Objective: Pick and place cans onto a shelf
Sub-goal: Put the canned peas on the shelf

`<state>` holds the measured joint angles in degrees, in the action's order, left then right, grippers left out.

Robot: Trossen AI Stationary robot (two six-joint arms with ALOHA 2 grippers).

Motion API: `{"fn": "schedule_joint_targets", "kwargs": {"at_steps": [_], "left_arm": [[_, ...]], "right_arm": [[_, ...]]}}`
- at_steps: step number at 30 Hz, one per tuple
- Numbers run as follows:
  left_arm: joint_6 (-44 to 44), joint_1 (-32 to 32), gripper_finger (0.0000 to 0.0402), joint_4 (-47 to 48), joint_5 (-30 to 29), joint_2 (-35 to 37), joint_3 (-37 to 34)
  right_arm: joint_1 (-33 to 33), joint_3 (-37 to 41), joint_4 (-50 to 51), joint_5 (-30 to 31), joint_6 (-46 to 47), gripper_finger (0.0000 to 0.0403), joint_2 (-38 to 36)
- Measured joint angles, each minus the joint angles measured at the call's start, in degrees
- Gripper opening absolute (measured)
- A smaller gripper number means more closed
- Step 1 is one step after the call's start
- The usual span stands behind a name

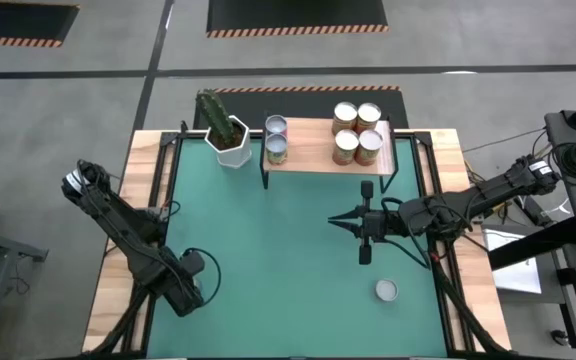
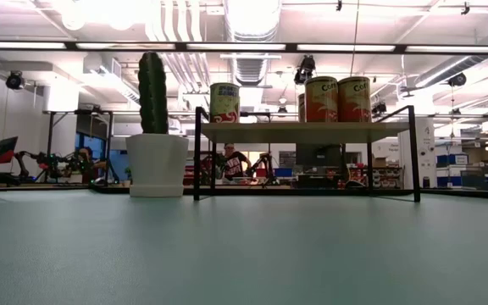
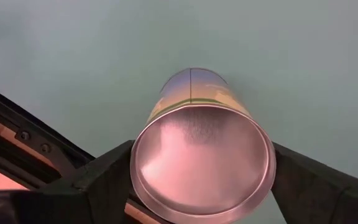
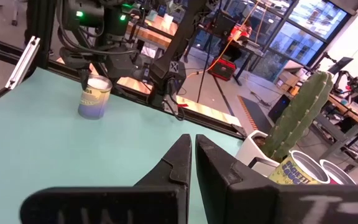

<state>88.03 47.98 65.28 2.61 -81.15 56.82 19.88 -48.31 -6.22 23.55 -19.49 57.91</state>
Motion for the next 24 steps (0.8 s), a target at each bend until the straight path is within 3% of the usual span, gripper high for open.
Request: {"fn": "schedule_joint_targets", "kwargs": {"at_steps": [13, 24], "left_arm": [[-4.78, -0.93, 0.0311, -0.17, 0.07, 0.18, 6.56], [-23.25, -10.04, 0.0311, 0.07, -8.48, -0.42, 18.0]], "right_arm": [[0.0, 0.01, 0.0, 0.01, 0.44, 0.0013, 0.0], [0.39, 0.04, 4.36, 0.07, 3.01, 0.0013, -0.9]]}}
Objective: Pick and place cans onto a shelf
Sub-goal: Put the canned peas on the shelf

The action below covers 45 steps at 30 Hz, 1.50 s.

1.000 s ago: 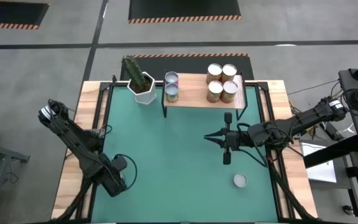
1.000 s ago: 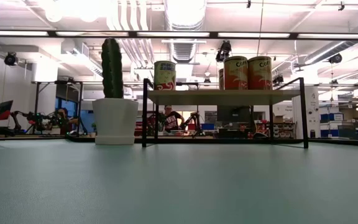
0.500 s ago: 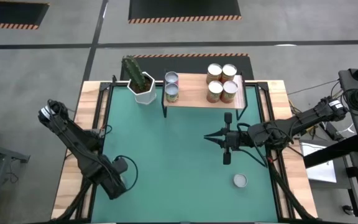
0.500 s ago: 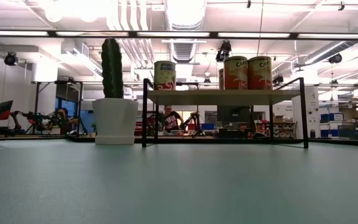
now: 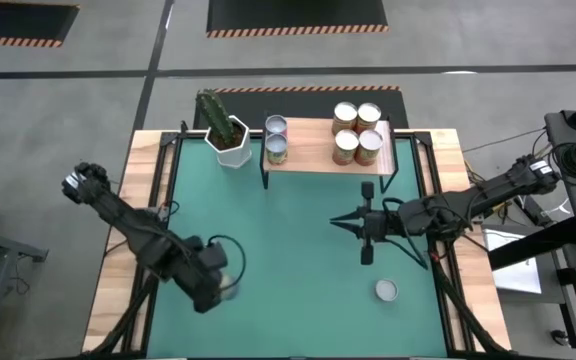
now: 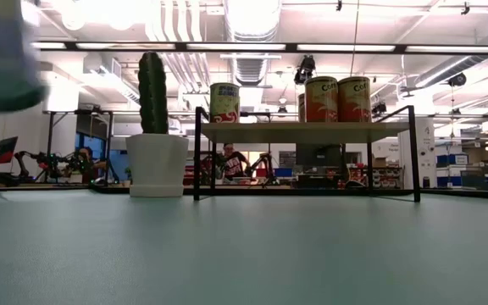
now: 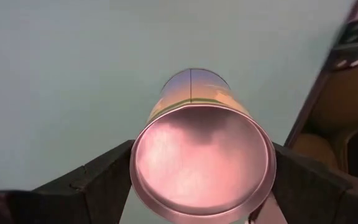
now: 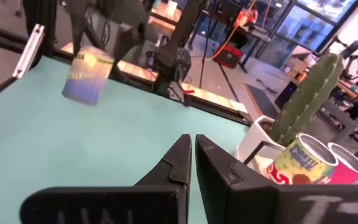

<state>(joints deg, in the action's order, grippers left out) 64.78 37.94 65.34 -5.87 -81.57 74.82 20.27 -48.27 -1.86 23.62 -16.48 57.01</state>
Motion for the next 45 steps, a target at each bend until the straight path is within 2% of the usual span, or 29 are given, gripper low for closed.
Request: {"fn": "schedule_joint_targets", "kwargs": {"at_steps": [4, 15, 22, 33, 45], "left_arm": [[-9.84, -4.12, 0.0311, 1.0, -1.34, -2.66, 6.52], [-38.2, -11.7, 0.0311, 14.9, -6.09, -15.83, 29.5], [-48.73, -14.02, 0.0311, 20.93, -11.32, -21.87, 40.65], [-58.03, -20.15, 0.0311, 18.52, -17.45, -22.64, 45.93], [-70.35, -30.24, 0.0311, 8.0, -17.66, -22.64, 45.98]], "right_arm": [[1.4, 0.0, 1.19, -0.03, -0.18, 0.0013, -1.22], [5.94, 0.89, 1.2, 0.41, -2.49, 0.0013, -3.69], [8.73, 2.99, -1.56, 0.4, -5.59, 0.0013, -6.1], [9.36, 4.61, -2.3, 0.39, -6.3, 0.0013, -8.28], [9.36, 4.61, -2.74, 0.42, -6.43, 0.0013, -8.24]]}}
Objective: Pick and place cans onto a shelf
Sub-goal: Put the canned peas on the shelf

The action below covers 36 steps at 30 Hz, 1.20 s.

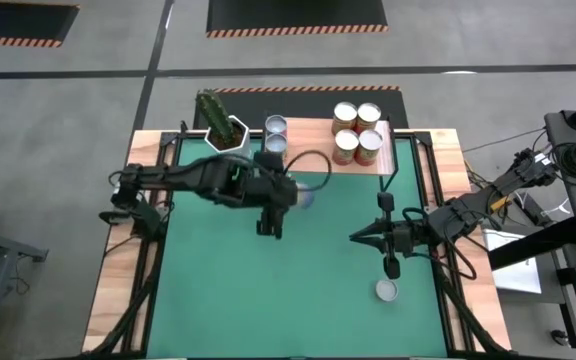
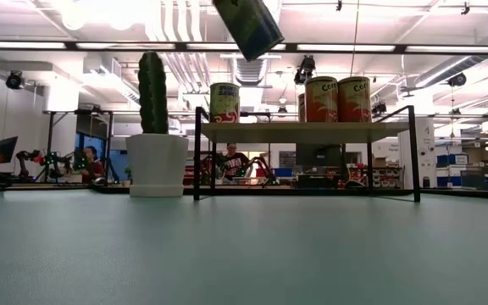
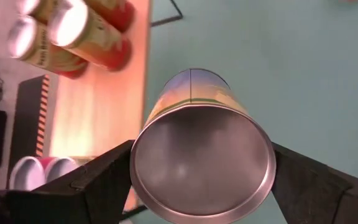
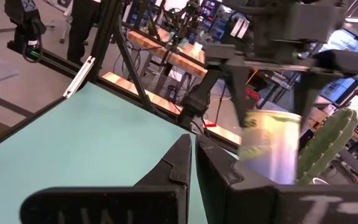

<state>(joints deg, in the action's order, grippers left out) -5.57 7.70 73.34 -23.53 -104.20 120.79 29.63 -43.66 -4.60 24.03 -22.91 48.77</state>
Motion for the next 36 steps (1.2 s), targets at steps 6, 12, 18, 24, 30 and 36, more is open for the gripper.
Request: {"fn": "schedule_joint_targets", "kwargs": {"at_steps": [6, 12, 18, 24, 30, 36], "left_arm": [[-3.72, -3.9, 0.0311, -4.03, 0.04, -0.02, -0.07], [-7.5, -7.09, 0.0311, -5.55, 0.04, -0.95, -0.09], [-10.52, -10.16, 0.0311, -7.02, 0.07, -3.39, 0.22], [-12.79, -12.52, 0.0311, -7.29, 0.06, -4.88, 0.24], [-13.45, -14.56, 0.0311, -9.09, 0.09, -6.27, 0.26], [-13.46, -16.17, 0.0313, -10.01, 0.09, -7.14, 0.28]], "right_arm": [[0.0, 0.0, 0.02, 0.02, -0.25, 0.0013, -0.02], [-0.02, 0.0, 0.02, 0.13, -0.25, 0.0013, -0.02], [-0.01, 0.0, 0.04, 3.05, -0.17, 0.0013, 0.02], [-0.02, 0.0, 0.11, 3.15, -0.14, 0.0013, 0.02], [-0.02, 0.0, 0.13, 3.15, -0.18, 0.0013, 0.04], [-0.02, 0.0, 0.11, 3.13, -0.2, 0.0013, 0.04]]}}
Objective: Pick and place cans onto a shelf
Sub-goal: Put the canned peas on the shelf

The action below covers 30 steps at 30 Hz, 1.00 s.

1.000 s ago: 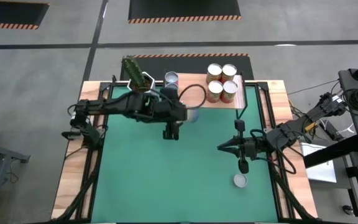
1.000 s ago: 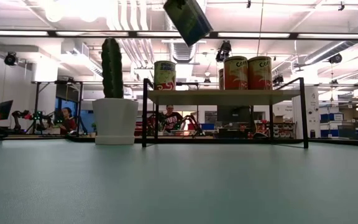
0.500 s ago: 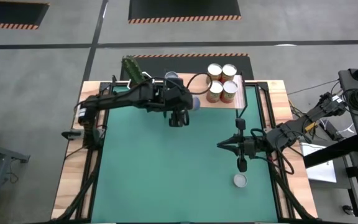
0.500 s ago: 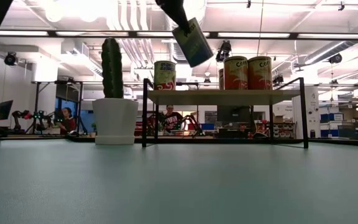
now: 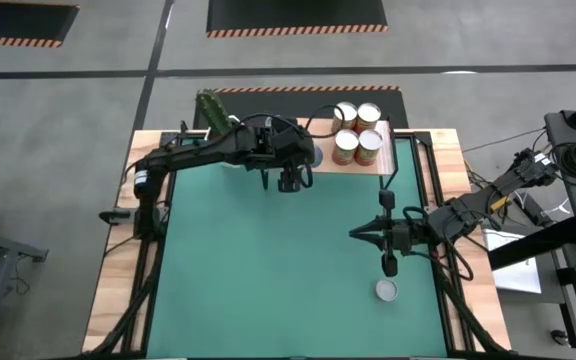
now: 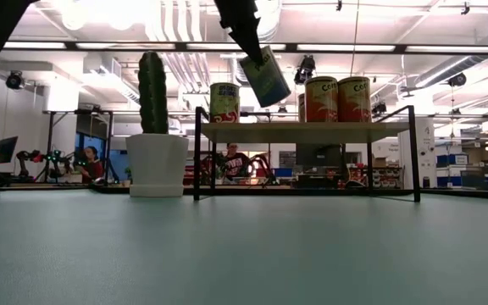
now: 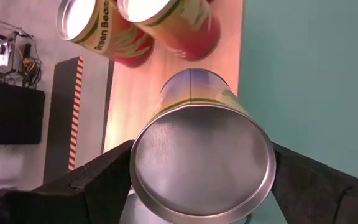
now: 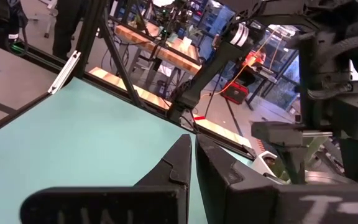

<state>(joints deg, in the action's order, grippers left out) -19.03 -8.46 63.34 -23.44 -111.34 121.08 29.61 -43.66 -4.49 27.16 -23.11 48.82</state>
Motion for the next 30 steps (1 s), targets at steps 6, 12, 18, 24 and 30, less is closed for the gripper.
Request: {"fn": "schedule_joint_targets", "kwargs": {"at_steps": [6, 12, 18, 24, 30], "left_arm": [[0.34, -1.62, 0.0313, -0.44, 0.01, -0.07, 0.0], [1.42, -2.71, 0.0314, -1.44, 0.51, -0.07, -0.01], [3.41, -2.91, 0.0314, -3.22, 0.55, -0.07, 0.0], [3.42, -3.53, 0.0314, -2.8, 1.2, -0.07, 0.94], [4.77, -4.68, 0.0314, -1.82, 8.24, -0.16, 0.57]], "right_arm": [[0.0, 0.0, 0.0, -0.01, -0.05, 0.0013, 0.0], [0.0, 0.0, 0.0, 0.0, -0.46, 0.0013, 0.0], [0.0, 0.0, 0.0, -0.01, -0.46, 0.0013, 0.0], [0.0, -0.01, 0.0, 0.0, -0.48, 0.0013, 0.0], [0.0, -0.04, 0.0, 0.0, -0.5, 0.0013, 0.0]]}}
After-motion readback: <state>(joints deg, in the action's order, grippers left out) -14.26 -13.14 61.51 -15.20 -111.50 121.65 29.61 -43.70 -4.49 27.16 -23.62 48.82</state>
